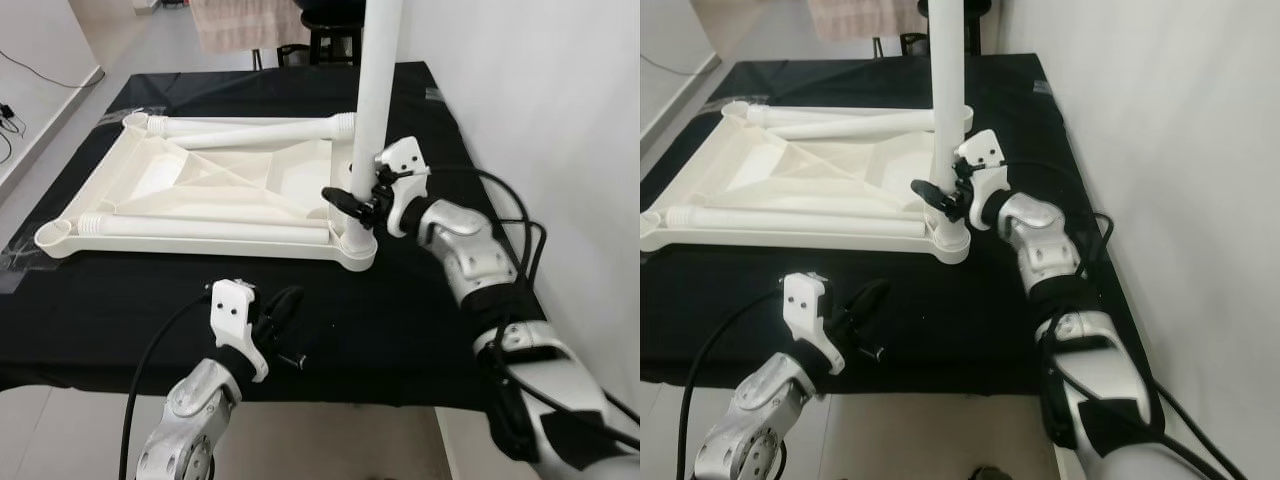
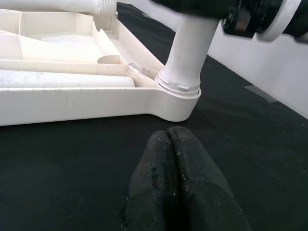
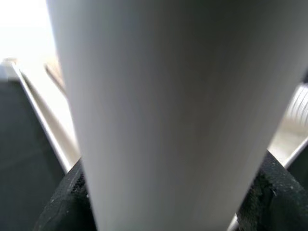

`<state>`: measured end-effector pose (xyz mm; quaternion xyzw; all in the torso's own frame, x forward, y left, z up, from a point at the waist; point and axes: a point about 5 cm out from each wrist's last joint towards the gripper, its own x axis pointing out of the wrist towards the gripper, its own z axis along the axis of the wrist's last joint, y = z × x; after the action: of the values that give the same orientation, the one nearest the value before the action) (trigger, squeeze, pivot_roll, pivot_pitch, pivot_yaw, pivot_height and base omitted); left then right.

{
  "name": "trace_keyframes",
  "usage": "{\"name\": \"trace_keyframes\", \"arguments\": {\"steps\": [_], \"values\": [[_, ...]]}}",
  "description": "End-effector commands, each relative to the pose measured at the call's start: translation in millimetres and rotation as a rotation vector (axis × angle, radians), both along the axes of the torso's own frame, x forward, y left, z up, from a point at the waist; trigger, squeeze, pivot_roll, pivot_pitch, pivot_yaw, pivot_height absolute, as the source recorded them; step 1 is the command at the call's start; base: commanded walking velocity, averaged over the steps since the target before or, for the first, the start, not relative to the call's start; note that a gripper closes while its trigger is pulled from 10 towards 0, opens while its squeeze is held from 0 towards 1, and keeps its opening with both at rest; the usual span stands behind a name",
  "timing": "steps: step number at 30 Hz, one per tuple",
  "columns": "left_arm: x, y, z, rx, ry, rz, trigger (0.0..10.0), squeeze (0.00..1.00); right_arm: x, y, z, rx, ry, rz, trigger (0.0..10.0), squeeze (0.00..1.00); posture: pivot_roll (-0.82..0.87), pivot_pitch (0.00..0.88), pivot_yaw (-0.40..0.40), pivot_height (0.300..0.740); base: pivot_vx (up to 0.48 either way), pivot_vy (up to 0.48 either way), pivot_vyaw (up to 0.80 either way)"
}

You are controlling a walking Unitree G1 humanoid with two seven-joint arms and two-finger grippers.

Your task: Building children table

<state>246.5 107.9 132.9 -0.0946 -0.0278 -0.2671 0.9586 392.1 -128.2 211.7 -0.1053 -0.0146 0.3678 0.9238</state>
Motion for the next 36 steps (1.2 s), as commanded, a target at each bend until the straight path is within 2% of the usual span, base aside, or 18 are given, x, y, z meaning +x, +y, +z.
{"name": "trace_keyframes", "arguments": {"steps": [1, 2, 3, 13, 18, 19, 20, 21, 22, 23, 24, 25, 26, 28, 32, 33, 35, 36], "values": [[-1.0, 1.2, -4, 0.004, 0.019, 0.004, 10.0, 0.00, -0.3, 4.2, -8, -0.034, 0.025, 0.018, 10.0, 0.00, 0.08, 0.129, 0.004, 0.740, 0.000, 0.000, 0.00], [-0.9, 0.9, -4, 0.004, 0.018, 0.004, 10.0, 0.00, 0.3, 3.8, -7, -0.015, 0.036, 0.028, 0.4, 0.00, 0.08, 0.134, 0.000, 0.740, 0.000, 0.000, 0.00], [-0.8, 0.6, -3, 0.003, 0.018, 0.005, 10.0, 0.00, 0.5, 3.7, -7, 0.002, 0.048, 0.044, 0.0, 0.00, 0.08, 0.135, -0.003, 0.740, 0.000, 0.000, 0.00], [-1.0, -1.4, -3, 0.000, 0.016, 0.005, 10.0, 0.00, 2.3, 0.8, -5, 0.065, 0.067, 0.100, 0.0, 0.00, 0.06, 0.147, -0.013, 0.740, 0.000, 0.000, 0.00], [-1.5, -2.2, -3, -0.003, 0.015, 0.005, 10.0, 0.00, -1.9, -5.8, -20, 0.116, 0.071, 0.019, 0.0, 0.00, 0.06, 0.149, -0.014, 0.740, 0.000, 0.000, 0.00], [-1.3, -1.5, -2, -0.003, 0.014, 0.006, 10.0, 0.00, -1.9, -13.4, -36, 0.123, 0.065, -0.291, 0.0, 0.00, 0.04, 0.162, -0.015, 0.740, 0.000, 0.000, 0.00], [-1.1, -1.0, -2, -0.003, 0.013, 0.007, 10.0, 0.00, -4.4, -20.8, -45, 0.115, 0.051, -0.513, 0.0, 0.00, 0.04, 0.162, -0.015, 0.740, 0.000, 0.000, 0.00], [-1.1, -1.0, -2, -0.003, 0.013, 0.007, 10.0, 0.00, -4.4, -20.8, -45, 0.115, 0.051, -0.513, 0.0, 0.00, 0.04, 0.162, -0.015, 0.740, 0.000, 0.000, 0.00], [-0.8, -0.4, -1, -0.003, 0.012, 0.007, 10.0, 0.00, -18.4, -14.6, -60, 0.133, 0.071, -0.630, 0.0, 0.00, 0.04, 0.163, -0.010, 0.740, 0.000, 0.000, 0.00], [-0.1, 0.3, -1, -0.002, 0.012, 0.007, 10.0, 0.00, -33.5, 4.8, -70, 0.109, 0.065, -0.611, 0.0, 0.00, 0.04, 0.163, 0.005, 0.740, 0.000, 0.000, 0.00], [-0.1, 0.3, -1, -0.002, 0.012, 0.007, 10.0, 0.00, -33.5, 4.8, -70, 0.109, 0.065, -0.611, 0.0, 0.00, 0.04, 0.163, 0.005, 0.740, 0.000, 0.000, 0.00], [0.4, 0.9, -1, -0.001, 0.013, 0.007, 10.0, 0.00, -43.5, 21.4, -74, 0.099, 0.063, -0.541, 0.0, 0.00, 0.04, 0.162, 0.006, 0.740, 0.000, 0.000, 0.00], [0.4, 0.9, -1, -0.001, 0.013, 0.007, 10.0, 0.00, -43.5, 21.4, -74, 0.099, 0.063, -0.541, 0.0, 0.00, 0.04, 0.162, 0.006, 0.740, 0.000, 0.000, 0.00], [1.3, 0.6, -1, -0.001, 0.015, 0.002, 10.0, 0.00, -48.5, 41.9, -71, 0.087, 0.039, -0.459, 0.0, 0.00, 0.04, 0.154, 0.001, 0.740, 0.000, 0.000, 0.00], [1.8, 1.6, -2, 0.000, 0.014, 0.003, 10.0, 0.00, -36.5, 42.1, -70, 0.112, 0.089, -0.481, 0.0, 0.00, 0.03, 0.152, 0.006, 0.740, 0.000, 0.000, 0.00], [1.8, 1.6, -2, 0.001, 0.013, 0.004, 10.0, 0.00, -35.9, 41.8, -69, 0.093, 0.089, -0.493, 10.0, 0.00, 0.04, 0.150, 0.007, 0.740, 0.000, 0.000, 0.00], [1.9, 1.8, -2, 0.002, 0.013, 0.005, 10.0, 0.00, -36.2, 42.2, -67, 0.066, 0.086, -0.509, 10.0, 0.00, 0.04, 0.150, 0.007, 0.740, 0.000, 0.000, 0.00], [1.9, 1.8, -2, 0.002, 0.013, 0.005, 10.0, 0.00, -35.9, 43.9, -63, 0.099, 0.080, -0.465, 10.0, 1.00, 0.04, 0.148, 0.006, 0.740, 0.000, 0.000, 0.00]]}}
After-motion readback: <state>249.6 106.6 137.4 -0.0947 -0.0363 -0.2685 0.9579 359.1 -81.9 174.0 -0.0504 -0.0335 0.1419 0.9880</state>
